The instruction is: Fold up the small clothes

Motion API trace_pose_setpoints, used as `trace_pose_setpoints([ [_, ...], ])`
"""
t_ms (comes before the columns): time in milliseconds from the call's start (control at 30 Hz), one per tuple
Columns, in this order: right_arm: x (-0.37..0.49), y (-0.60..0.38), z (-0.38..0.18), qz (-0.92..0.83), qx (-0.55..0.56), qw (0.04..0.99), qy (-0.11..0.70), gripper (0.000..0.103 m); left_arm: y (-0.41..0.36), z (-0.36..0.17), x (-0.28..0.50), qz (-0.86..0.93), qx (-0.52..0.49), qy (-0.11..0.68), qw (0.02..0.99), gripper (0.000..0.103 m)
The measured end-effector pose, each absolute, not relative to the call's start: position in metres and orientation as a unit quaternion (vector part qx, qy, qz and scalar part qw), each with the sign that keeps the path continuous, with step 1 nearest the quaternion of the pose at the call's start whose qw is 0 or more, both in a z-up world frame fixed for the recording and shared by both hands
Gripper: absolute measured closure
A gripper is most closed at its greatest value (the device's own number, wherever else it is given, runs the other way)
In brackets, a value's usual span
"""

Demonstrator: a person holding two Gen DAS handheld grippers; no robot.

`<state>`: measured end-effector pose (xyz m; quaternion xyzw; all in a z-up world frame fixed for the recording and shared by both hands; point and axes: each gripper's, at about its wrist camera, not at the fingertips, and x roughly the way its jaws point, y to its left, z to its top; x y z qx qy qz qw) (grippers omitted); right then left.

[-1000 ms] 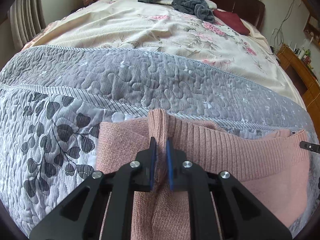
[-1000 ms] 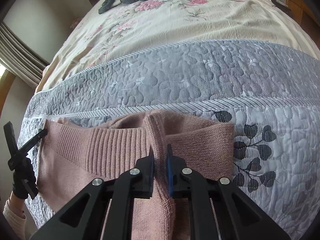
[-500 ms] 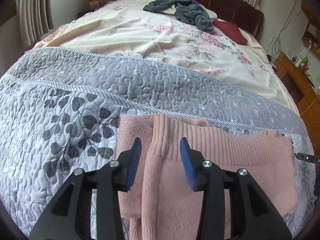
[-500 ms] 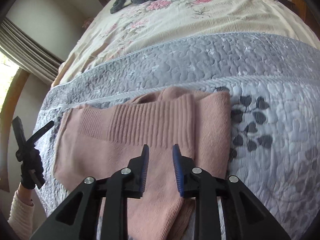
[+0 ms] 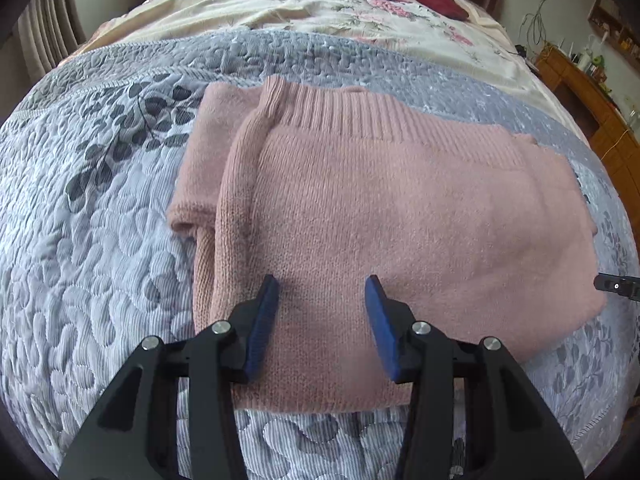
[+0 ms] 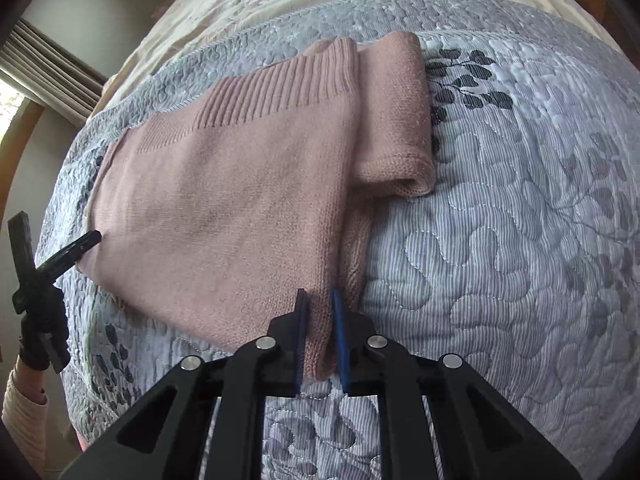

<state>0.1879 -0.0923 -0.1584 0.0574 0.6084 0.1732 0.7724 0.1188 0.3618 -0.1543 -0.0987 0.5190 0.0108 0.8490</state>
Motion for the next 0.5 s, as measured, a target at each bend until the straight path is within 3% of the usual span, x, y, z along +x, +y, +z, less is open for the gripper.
trace_pose_setpoints([
  [167,0.191,-0.097,-0.161,0.170,0.082,0.767,0.613,0.091,0.367,-0.156,0.116,0.012,-0.109,0.520,0.847,0.059],
  [267,0.190,-0.109,-0.140,0.183,0.105,0.776,0.594,0.079,0.364,-0.139,0.115,0.005,-0.112,0.512,0.851,0.059],
  [300,0.192,-0.113,-0.133,0.188,0.116,0.779,0.587,0.071,0.362,-0.132,0.115,-0.001,-0.111,0.505,0.856,0.058],
  [333,0.196,-0.119,-0.129,0.185,0.127,0.781,0.583,0.056,0.359,-0.127,0.117,-0.003,-0.107,0.501,0.859,0.057],
  [367,0.201,-0.124,-0.127,0.181,0.139,0.782,0.580,0.049,0.355,-0.122,0.121,-0.007,-0.107,0.498,0.860,0.057],
  [500,0.224,-0.143,-0.141,0.183,0.196,0.764,0.587,0.038,0.344,-0.119,0.140,-0.020,-0.118,0.496,0.860,0.057],
])
